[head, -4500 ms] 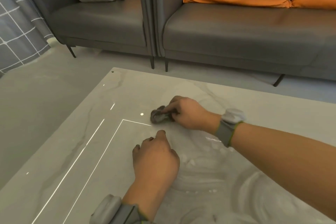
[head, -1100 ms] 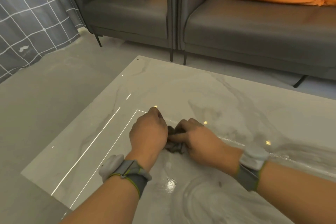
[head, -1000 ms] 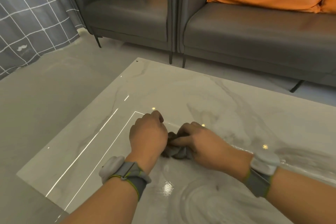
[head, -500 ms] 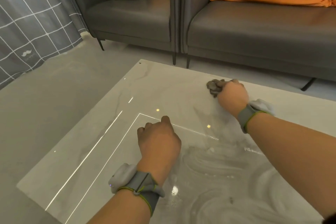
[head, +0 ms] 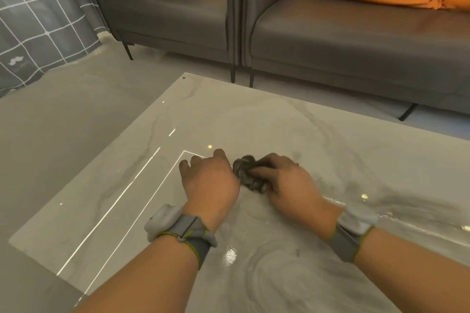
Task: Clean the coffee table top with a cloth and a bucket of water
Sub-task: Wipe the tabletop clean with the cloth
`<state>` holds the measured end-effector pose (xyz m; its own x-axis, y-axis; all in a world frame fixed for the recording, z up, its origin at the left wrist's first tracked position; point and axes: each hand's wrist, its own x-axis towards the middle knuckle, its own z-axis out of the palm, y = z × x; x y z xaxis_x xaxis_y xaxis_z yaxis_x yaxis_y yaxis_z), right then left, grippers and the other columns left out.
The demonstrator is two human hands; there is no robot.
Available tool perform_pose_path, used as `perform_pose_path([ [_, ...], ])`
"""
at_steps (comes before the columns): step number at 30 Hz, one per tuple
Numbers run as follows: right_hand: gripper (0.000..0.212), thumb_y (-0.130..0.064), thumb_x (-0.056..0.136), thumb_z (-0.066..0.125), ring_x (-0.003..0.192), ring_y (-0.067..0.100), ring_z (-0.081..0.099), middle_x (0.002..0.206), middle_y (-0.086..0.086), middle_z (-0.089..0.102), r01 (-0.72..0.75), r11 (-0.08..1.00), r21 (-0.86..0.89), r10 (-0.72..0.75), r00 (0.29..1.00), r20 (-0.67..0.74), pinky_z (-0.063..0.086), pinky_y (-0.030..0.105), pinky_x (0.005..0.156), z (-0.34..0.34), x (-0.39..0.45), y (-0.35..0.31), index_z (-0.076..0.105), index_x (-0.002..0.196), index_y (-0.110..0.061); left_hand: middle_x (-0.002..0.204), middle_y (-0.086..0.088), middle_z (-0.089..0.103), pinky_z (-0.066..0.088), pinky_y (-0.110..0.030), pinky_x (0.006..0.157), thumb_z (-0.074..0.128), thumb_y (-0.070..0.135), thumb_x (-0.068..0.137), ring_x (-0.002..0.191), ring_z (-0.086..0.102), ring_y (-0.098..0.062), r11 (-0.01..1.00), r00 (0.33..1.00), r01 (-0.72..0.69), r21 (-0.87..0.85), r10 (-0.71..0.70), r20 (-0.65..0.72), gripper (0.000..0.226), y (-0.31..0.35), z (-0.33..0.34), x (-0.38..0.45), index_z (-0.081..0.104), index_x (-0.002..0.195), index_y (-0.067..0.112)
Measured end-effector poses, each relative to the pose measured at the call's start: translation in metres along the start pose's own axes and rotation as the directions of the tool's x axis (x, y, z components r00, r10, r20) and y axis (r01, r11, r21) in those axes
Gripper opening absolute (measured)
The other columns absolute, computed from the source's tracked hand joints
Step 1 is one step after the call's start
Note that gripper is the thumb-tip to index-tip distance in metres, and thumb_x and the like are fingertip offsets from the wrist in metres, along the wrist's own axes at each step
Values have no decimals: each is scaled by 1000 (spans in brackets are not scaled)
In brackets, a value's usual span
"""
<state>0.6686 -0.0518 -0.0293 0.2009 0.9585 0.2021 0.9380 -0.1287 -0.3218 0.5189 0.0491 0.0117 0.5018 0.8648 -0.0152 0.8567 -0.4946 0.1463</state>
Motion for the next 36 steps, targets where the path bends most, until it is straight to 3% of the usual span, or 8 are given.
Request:
perform_pose_path([
  [7, 49, -31, 78, 38, 94, 25, 60, 108, -1, 61, 162, 984, 70, -172, 967, 188, 53, 35, 78, -39, -24, -3, 70, 115, -35, 94, -5, 66, 27, -45, 108, 48, 13, 76, 106, 55, -31, 1000, 999, 15, -16, -14, 40, 20, 6, -2, -5, 40, 94, 20],
  [11, 56, -28, 78, 35, 100, 32, 62, 114, 7, 63, -81, 997, -3, 81, 994, -78, 50, 34, 85, -67, 18, 48, 72, 120, -25, 88, -3, 63, 26, -48, 111, 46, 12, 77, 105, 55, -30, 999, 998, 31, -9, -30, 59, 18, 7, -1, -4, 39, 92, 19],
  [15, 46, -13, 89, 57, 111, 34, 57, 125, 7, 56, -377, 920, -107, 380, 925, 7, 46, 35, 96, -63, 49, 104, 64, 133, -25, 80, -3, 57, 24, -50, 112, 46, 15, 79, 104, 54, -30, 999, 997, 38, 9, -38, 61, 18, 14, 1, -6, 46, 97, 17],
  [19, 45, -16, 92, 53, 116, 35, 52, 130, 7, 52, -445, 889, -105, 447, 895, -8, 47, 39, 97, -38, 54, 102, 62, 134, -28, 93, -5, 66, 19, -54, 115, 46, 16, 80, 107, 54, -30, 998, 998, 19, 55, -22, 52, 17, 19, -1, -5, 43, 97, 19],
  [23, 44, -13, 89, 55, 111, 32, 54, 128, 2, 57, -303, 948, -96, 300, 953, -45, 49, 39, 93, -24, 28, 79, 67, 129, -28, 102, -6, 67, 18, -56, 116, 44, 12, 81, 114, 53, -31, 995, 997, 26, 91, -33, 73, 34, 19, -2, 0, 50, 114, 14],
  [28, 47, -19, 80, 45, 97, 30, 63, 116, 0, 65, -117, 990, -84, 114, 993, -38, 55, 37, 78, -31, -36, 54, 75, 115, -28, 105, -7, 66, 10, -62, 117, 41, 11, 82, 119, 49, -33, 994, 994, 33, 100, -43, 96, 35, 29, -2, -8, 49, 115, 16],
  [32, 48, -21, 77, 40, 92, 25, 64, 110, -7, 67, -38, 997, -65, 39, 999, 17, 56, 35, 71, -39, -72, 36, 74, 108, -34, 106, -4, 65, 13, -63, 116, 41, 13, 83, 118, 50, -33, 986, 993, -113, 126, 108, 44, 34, 48, 5, -21, 53, 115, 17],
  [36, 46, -11, 73, 50, 99, 19, 64, 111, -8, 66, -14, 998, 57, 4, 983, 184, 52, 29, 83, -65, -77, 40, 76, 104, -32, 110, -3, 64, 24, -52, 115, 44, 12, 82, 115, 51, -32, 962, 961, -272, 29, 270, 61, 45, 68, 7, -25, 53, 126, 19],
])
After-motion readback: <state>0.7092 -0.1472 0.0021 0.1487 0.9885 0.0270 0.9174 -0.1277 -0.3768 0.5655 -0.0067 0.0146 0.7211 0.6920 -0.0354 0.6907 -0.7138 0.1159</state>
